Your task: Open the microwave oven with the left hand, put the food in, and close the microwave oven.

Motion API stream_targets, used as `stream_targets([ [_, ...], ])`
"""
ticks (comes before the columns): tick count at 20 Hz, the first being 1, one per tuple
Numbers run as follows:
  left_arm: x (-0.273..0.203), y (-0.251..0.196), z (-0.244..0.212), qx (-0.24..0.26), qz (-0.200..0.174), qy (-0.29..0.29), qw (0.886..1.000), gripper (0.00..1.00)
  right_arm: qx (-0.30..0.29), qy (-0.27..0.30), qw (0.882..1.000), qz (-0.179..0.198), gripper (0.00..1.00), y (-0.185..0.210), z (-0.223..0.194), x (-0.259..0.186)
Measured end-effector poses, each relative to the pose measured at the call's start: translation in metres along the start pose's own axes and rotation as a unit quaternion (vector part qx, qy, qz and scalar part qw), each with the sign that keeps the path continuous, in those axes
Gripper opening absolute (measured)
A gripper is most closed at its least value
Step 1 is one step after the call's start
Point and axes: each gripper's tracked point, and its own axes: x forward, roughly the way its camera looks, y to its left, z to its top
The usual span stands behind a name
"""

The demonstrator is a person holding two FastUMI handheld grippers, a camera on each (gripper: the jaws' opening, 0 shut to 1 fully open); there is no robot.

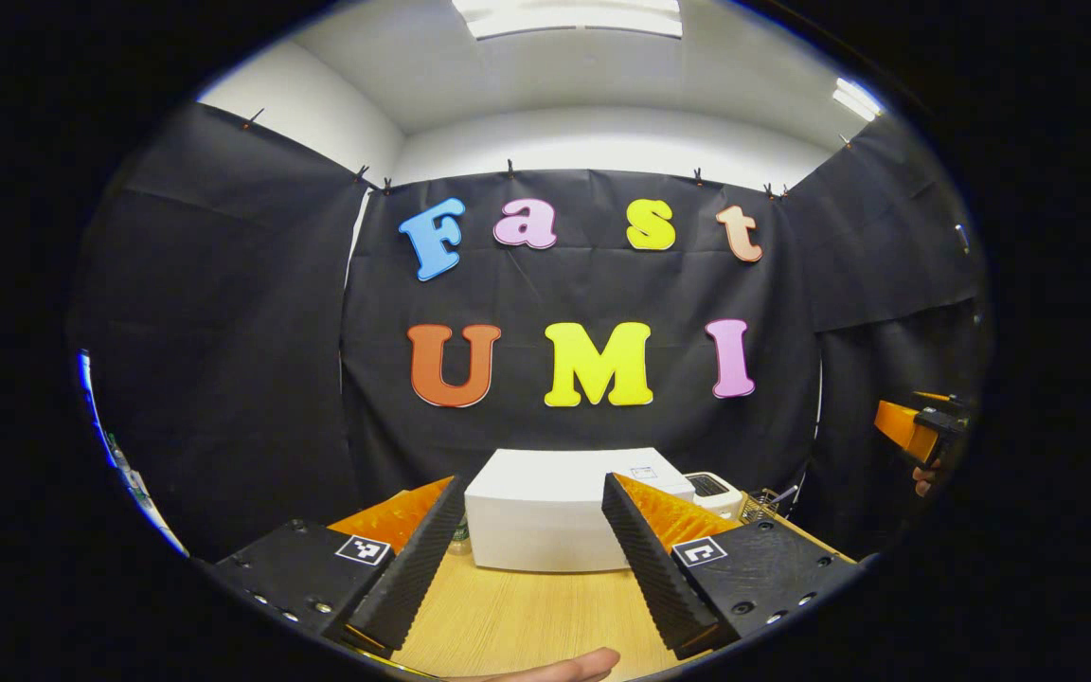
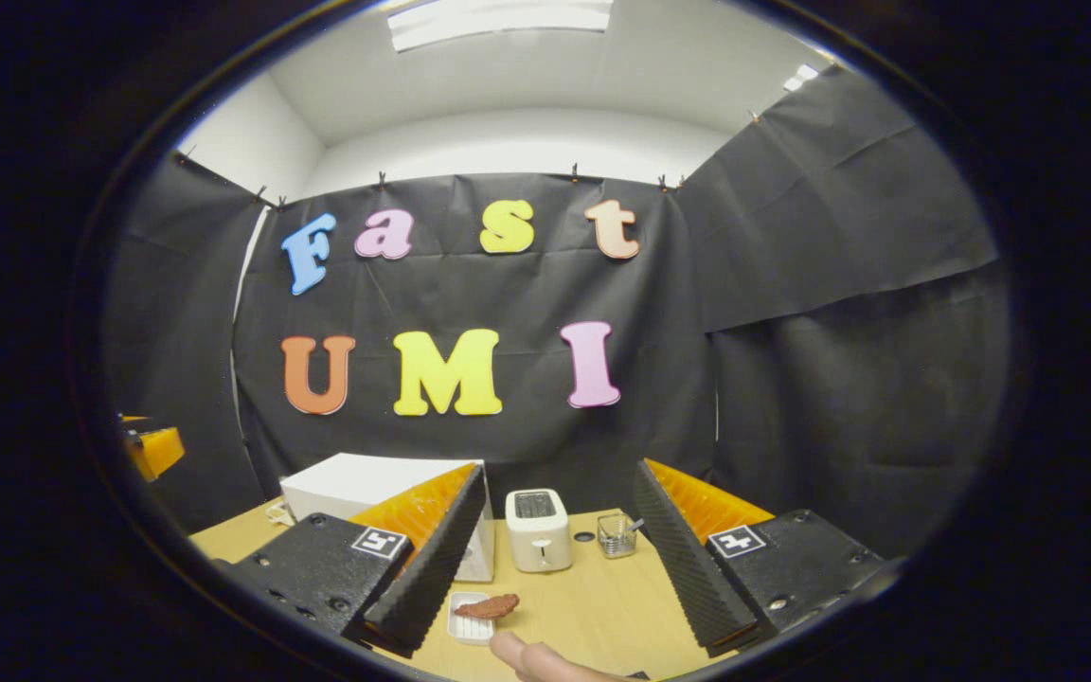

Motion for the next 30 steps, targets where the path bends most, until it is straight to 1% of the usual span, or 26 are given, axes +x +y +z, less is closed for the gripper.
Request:
stream_targets([
  [3, 0.006, -0.010, -0.010, 0.005, -0.013, 0.007, 1.000, 0.92, -0.010, 0.003, 1.000, -0.010, 1.00, -0.007, -0.003, 0.002],
  [6, 0.016, -0.021, -0.021, 0.028, -0.019, 0.006, 0.999, 0.92, -0.002, 0.004, 1.000, -0.006, 1.00, -0.005, -0.006, 0.005],
  [7, 0.020, -0.027, -0.025, 0.035, -0.023, 0.004, 0.999, 0.81, 0.001, 0.005, 1.000, -0.005, 1.00, -0.005, -0.008, 0.007],
  [8, 0.025, -0.033, -0.031, 0.037, -0.025, 0.004, 0.999, 0.92, 0.003, 0.006, 1.000, -0.005, 1.00, -0.007, -0.010, 0.009],
  [10, 0.038, -0.045, -0.046, 0.033, -0.030, 0.011, 0.999, 0.93, 0.005, 0.007, 1.000, 0.000, 1.00, -0.006, -0.012, 0.013],
  [13, 0.063, -0.060, -0.076, 0.014, -0.042, 0.035, 0.998, 0.96, 0.004, 0.006, 1.000, 0.005, 1.00, -0.008, -0.014, 0.020],
  [18, 0.113, -0.088, -0.133, -0.005, -0.062, 0.069, 0.996, 0.95, 0.010, 0.010, 1.000, 0.012, 1.00, -0.011, -0.017, 0.027],
  [21, 0.142, -0.112, -0.160, -0.002, -0.083, 0.071, 0.994, 0.95, 0.017, 0.006, 1.000, 0.012, 1.00, -0.012, -0.014, 0.027],
  [22, 0.150, -0.120, -0.174, -0.002, -0.091, 0.076, 0.993, 0.95, 0.019, 0.006, 1.000, 0.014, 0.92, -0.011, -0.014, 0.026],
  [23, 0.157, -0.125, -0.185, -0.004, -0.093, 0.080, 0.992, 0.95, 0.020, 0.005, 1.000, 0.016, 0.92, -0.010, -0.013, 0.025],
  [24, 0.165, -0.130, -0.194, -0.007, -0.095, 0.084, 0.992, 0.95, 0.018, 0.004, 1.000, 0.019, 1.00, -0.009, -0.014, 0.023],
  [26, 0.178, -0.143, -0.207, -0.012, -0.104, 0.084, 0.991, 0.95, 0.012, -0.001, 1.000, 0.026, 1.00, -0.005, -0.011, 0.021],
  [28, 0.189, -0.156, -0.214, -0.013, -0.115, 0.071, 0.991, 0.95, 0.009, -0.007, 1.000, 0.028, 1.00, -0.005, -0.007, 0.019],
  [30, 0.200, -0.167, -0.224, -0.006, -0.121, 0.069, 0.990, 0.95, 0.009, -0.012, 0.999, 0.030, 1.00, -0.004, -0.005, 0.018],
])
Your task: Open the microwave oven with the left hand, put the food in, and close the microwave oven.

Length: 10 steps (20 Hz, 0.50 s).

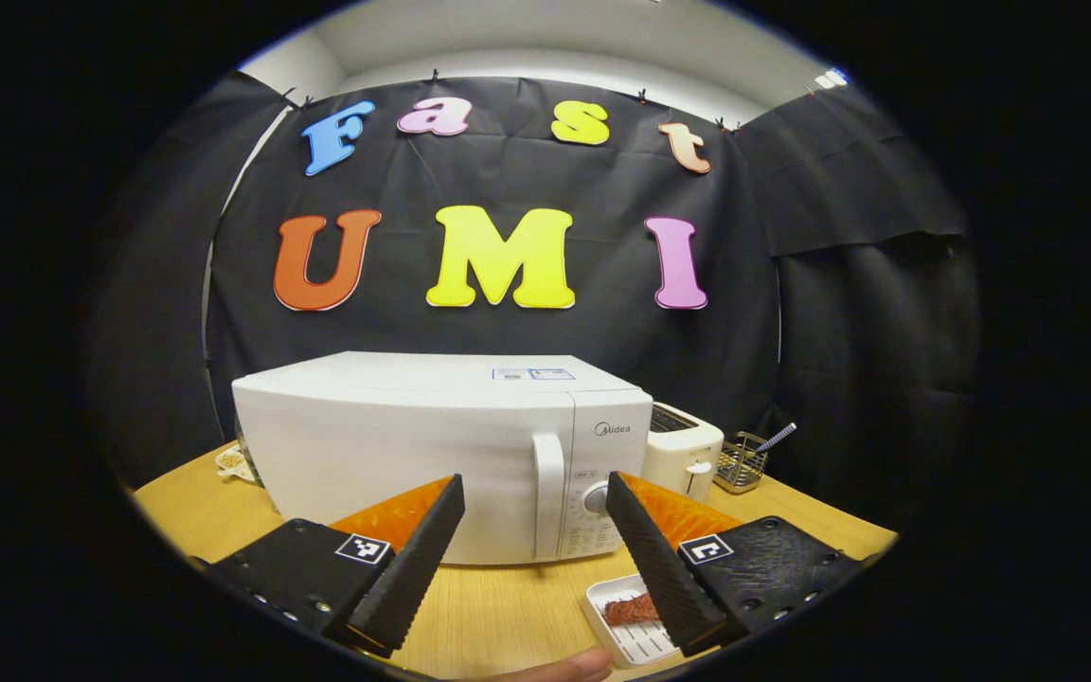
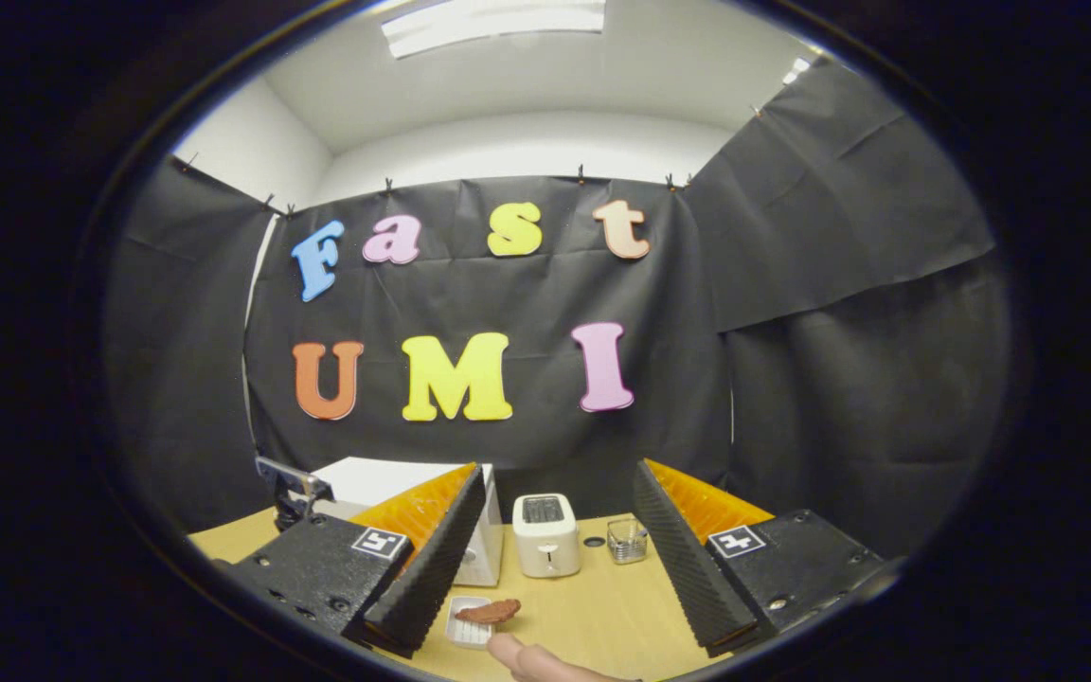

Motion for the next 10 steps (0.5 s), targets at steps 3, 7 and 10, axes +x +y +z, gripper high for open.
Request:
stream_targets([
  [3, 0.020, -0.007, -0.015, 0.010, -0.002, 0.011, 1.000, 0.95, -0.001, -0.001, 1.000, 0.005, 1.00, 0.002, 0.001, -0.001],
  [7, 0.048, -0.007, -0.036, -0.008, 0.006, 0.028, 1.000, 0.95, -0.008, -0.011, 1.000, 0.001, 1.00, -0.010, 0.004, -0.004],
  [10, 0.066, -0.009, -0.042, -0.018, 0.007, 0.025, 0.999, 0.95, -0.017, -0.030, 0.999, -0.013, 1.00, -0.023, 0.009, -0.007],
])
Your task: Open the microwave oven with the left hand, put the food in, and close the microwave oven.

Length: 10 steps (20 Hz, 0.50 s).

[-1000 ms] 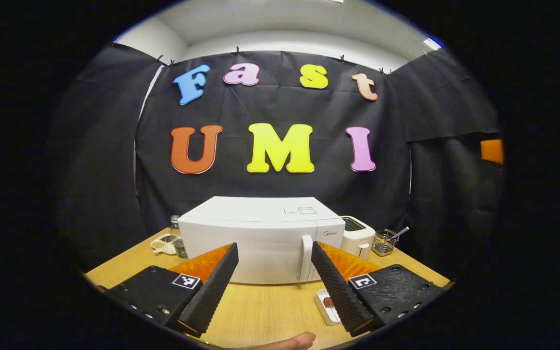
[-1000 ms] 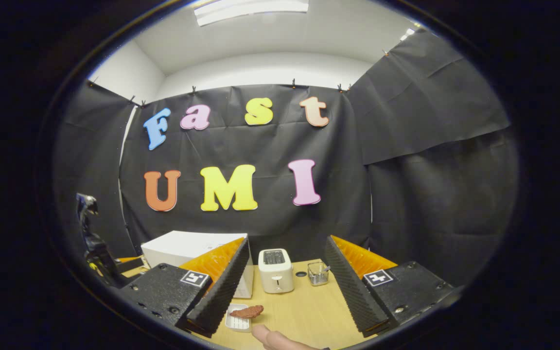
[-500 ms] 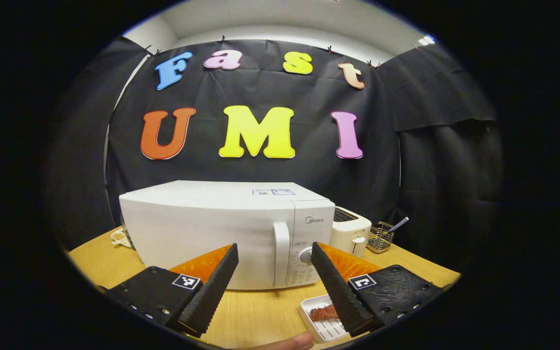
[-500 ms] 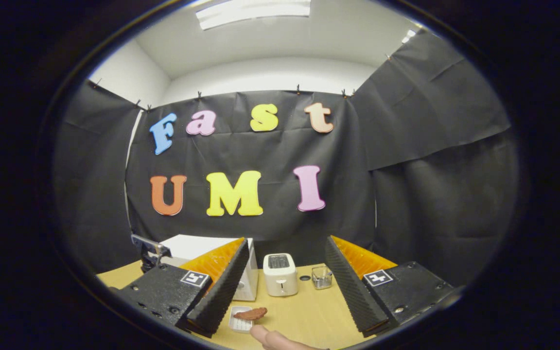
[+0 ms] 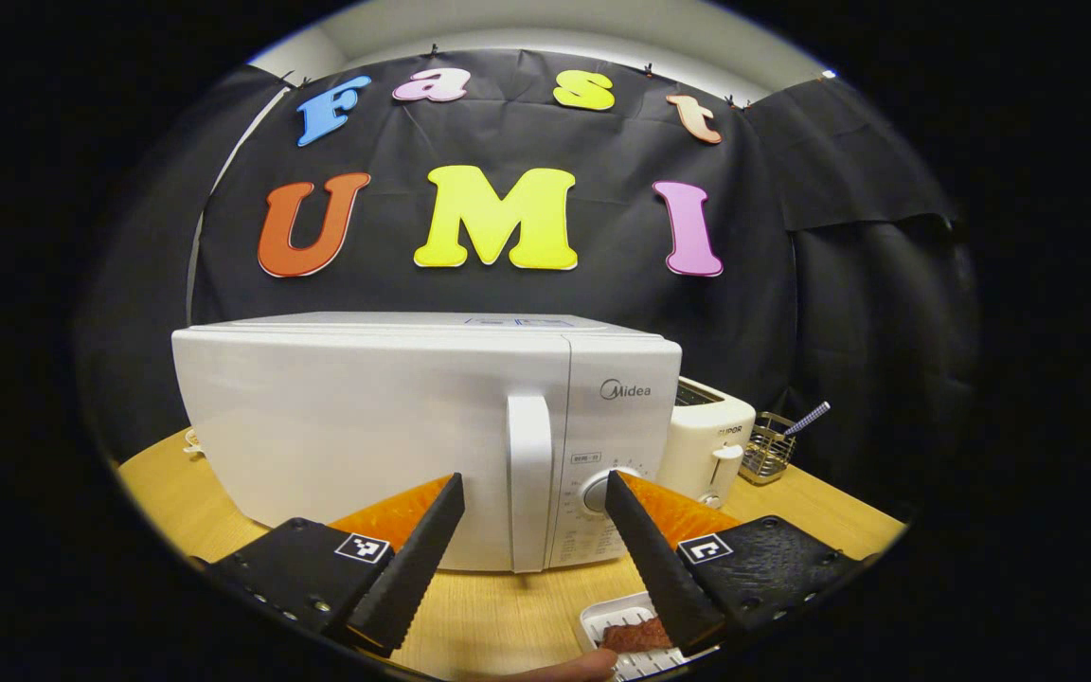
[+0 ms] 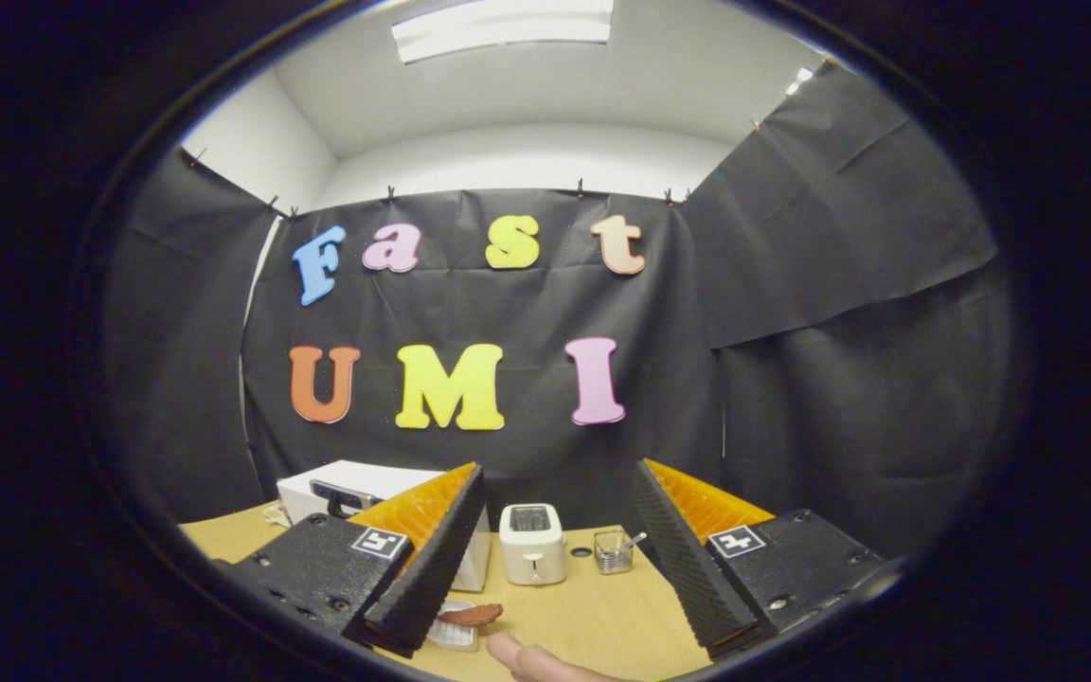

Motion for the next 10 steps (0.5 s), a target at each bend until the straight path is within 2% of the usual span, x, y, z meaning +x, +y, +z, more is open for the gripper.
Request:
stream_targets([
  [2, 0.011, 0.003, -0.005, -0.001, 0.010, 0.004, 1.000, 0.92, -0.004, -0.011, 1.000, -0.008, 1.00, -0.006, 0.004, -0.002],
  [3, 0.014, 0.006, -0.007, 0.001, 0.019, 0.008, 1.000, 0.80, -0.004, -0.014, 1.000, -0.010, 1.00, -0.008, 0.004, -0.003],
  [4, 0.018, 0.009, -0.008, 0.000, 0.027, 0.007, 1.000, 0.87, -0.003, -0.014, 1.000, -0.010, 1.00, -0.009, 0.004, -0.004],
  [5, 0.021, 0.012, -0.008, -0.007, 0.037, 0.002, 0.999, 0.74, -0.002, -0.013, 1.000, -0.009, 0.92, -0.009, 0.003, -0.005],
  [6, 0.020, 0.013, -0.004, -0.002, 0.046, -0.008, 0.999, 0.68, -0.002, -0.013, 1.000, -0.009, 1.00, -0.010, 0.002, -0.005],
  [7, 0.019, 0.017, -0.006, 0.013, 0.055, -0.006, 0.998, 0.58, -0.002, -0.013, 1.000, -0.010, 0.92, -0.012, 0.001, -0.004],
  [8, 0.020, 0.010, -0.006, 0.010, 0.046, -0.007, 0.999, 0.41, 0.000, -0.012, 1.000, -0.011, 1.00, -0.013, -0.001, -0.004],
  [9, 0.022, 0.008, -0.008, 0.011, 0.038, 0.001, 0.999, 0.38, 0.002, -0.009, 1.000, -0.012, 1.00, -0.014, -0.003, -0.004],
  [10, 0.020, 0.009, -0.009, 0.008, 0.035, 0.008, 0.999, 0.27, 0.005, -0.005, 1.000, -0.011, 0.92, -0.014, -0.006, -0.003],
])
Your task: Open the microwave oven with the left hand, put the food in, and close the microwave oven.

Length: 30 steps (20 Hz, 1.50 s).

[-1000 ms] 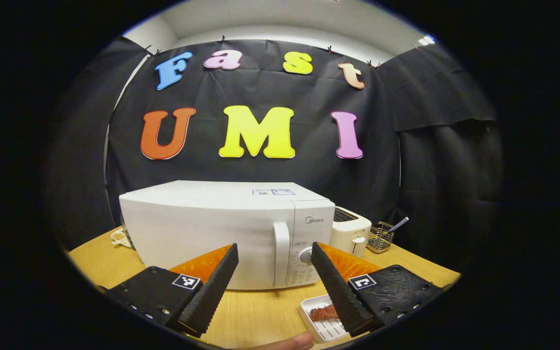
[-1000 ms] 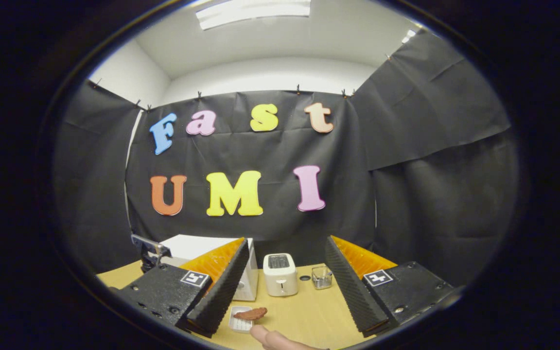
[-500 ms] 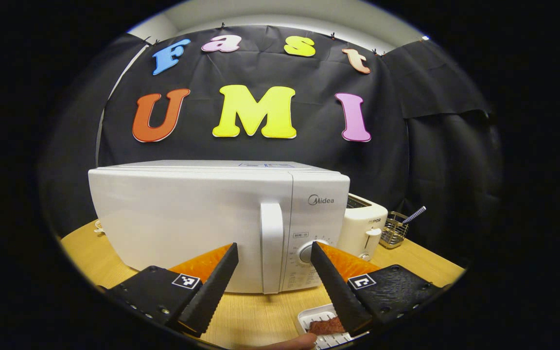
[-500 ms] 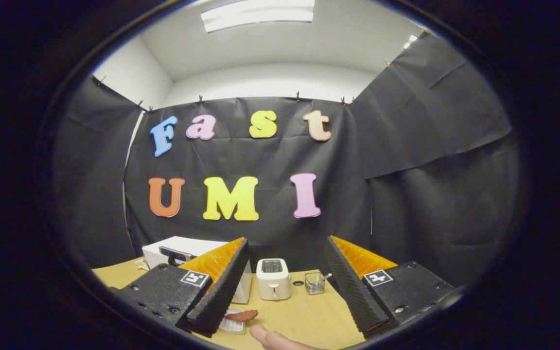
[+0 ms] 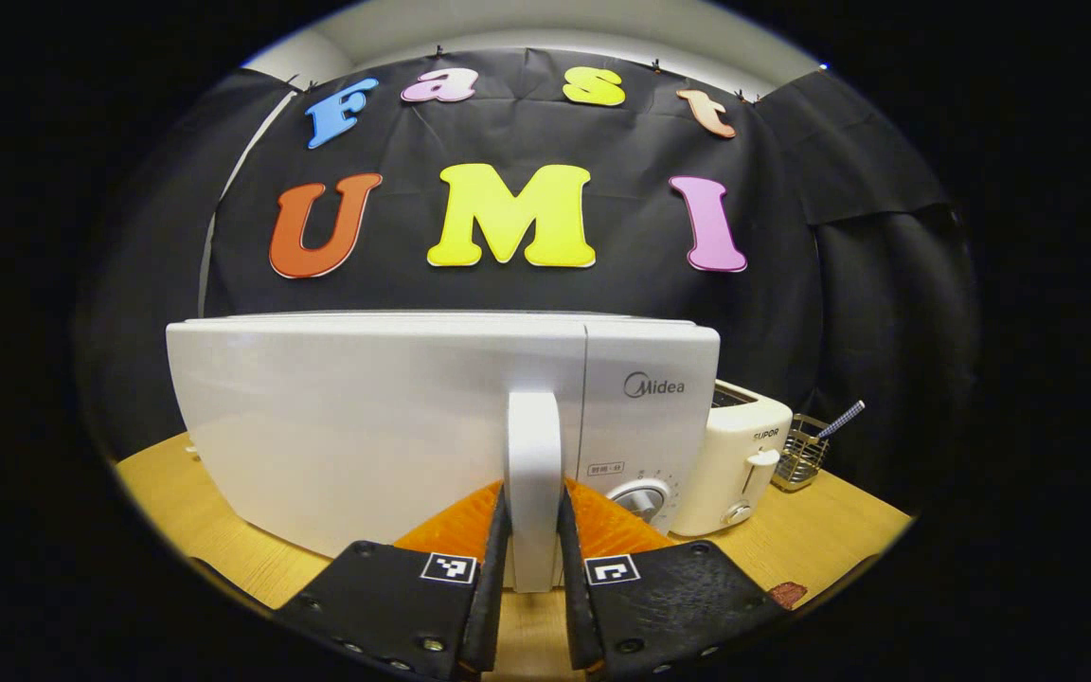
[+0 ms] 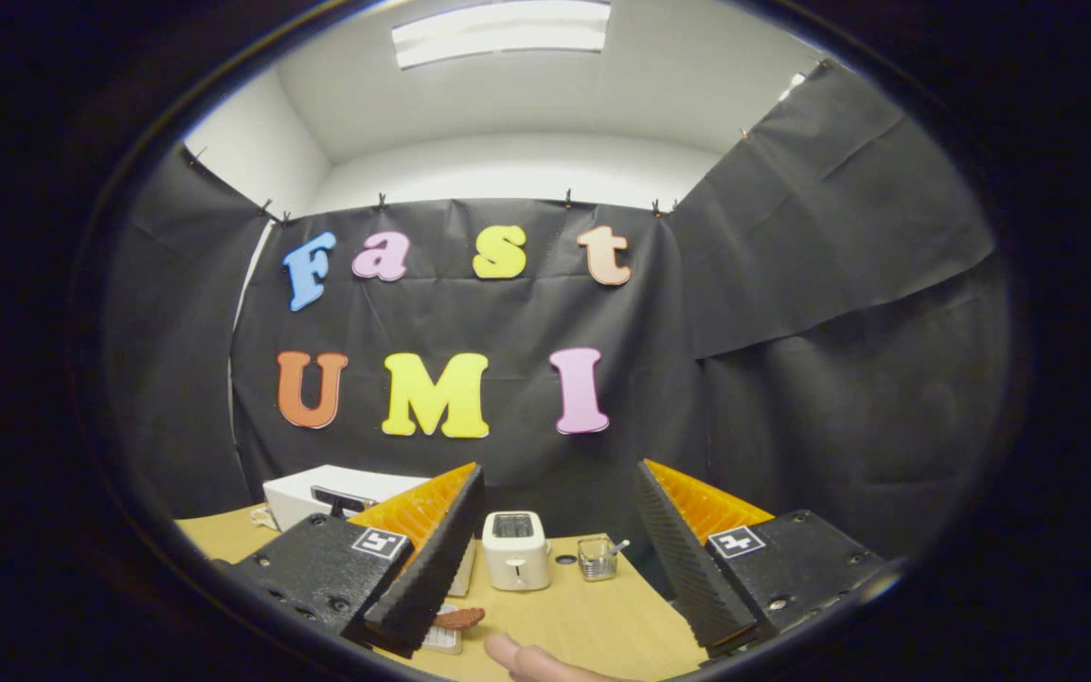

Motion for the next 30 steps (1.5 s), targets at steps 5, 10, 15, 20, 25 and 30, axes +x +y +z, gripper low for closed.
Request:
stream_targets([
  [5, -0.004, 0.001, -0.001, -0.012, -0.004, 0.018, 1.000, 0.15, 0.011, 0.026, 1.000, 0.001, 0.92, -0.005, -0.013, 0.001],
  [10, -0.007, 0.000, -0.003, -0.022, -0.009, 0.026, 0.999, 0.15, 0.013, 0.040, 0.999, 0.003, 0.92, -0.007, -0.021, -0.002],
  [15, -0.031, 0.002, -0.001, -0.004, -0.020, 0.017, 1.000, 0.09, 0.010, 0.042, 0.999, 0.004, 1.00, -0.008, -0.022, -0.007],
  [20, -0.070, 0.010, -0.007, -0.011, -0.031, 0.009, 0.999, 0.09, 0.018, 0.043, 0.999, 0.006, 1.00, -0.002, -0.022, -0.016],
  [25, -0.123, 0.028, -0.013, -0.008, -0.043, -0.001, 0.999, 0.09, 0.012, 0.032, 0.999, 0.005, 1.00, 0.001, -0.014, -0.033],
  [30, -0.171, 0.059, -0.020, -0.005, -0.029, -0.013, 0.999, 0.09, 0.012, 0.029, 0.999, 0.012, 1.00, 0.011, -0.012, -0.046],
])
